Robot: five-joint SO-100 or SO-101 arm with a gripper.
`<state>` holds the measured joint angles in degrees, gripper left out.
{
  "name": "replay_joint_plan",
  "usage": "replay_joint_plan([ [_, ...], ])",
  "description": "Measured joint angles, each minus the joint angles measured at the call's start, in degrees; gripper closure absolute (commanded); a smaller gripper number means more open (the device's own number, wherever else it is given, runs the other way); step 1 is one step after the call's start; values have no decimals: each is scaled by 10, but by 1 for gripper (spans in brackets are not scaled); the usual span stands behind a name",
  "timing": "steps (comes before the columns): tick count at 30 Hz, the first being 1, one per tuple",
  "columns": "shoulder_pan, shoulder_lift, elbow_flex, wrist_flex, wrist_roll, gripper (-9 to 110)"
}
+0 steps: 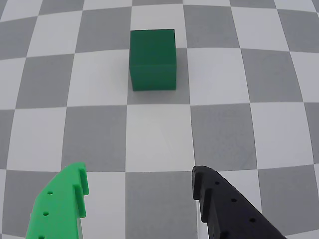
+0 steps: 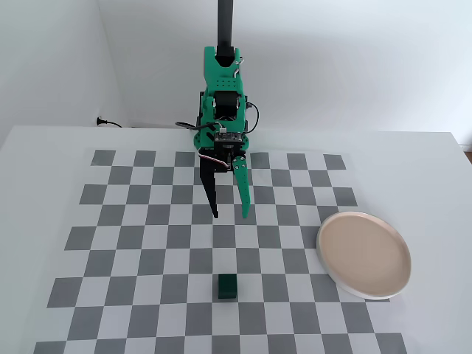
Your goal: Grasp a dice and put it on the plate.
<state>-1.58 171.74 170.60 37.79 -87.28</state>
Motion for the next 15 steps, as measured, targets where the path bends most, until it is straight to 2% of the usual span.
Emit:
replay_joint_plan([
  [15, 20, -365, -212, -110, 7, 82],
])
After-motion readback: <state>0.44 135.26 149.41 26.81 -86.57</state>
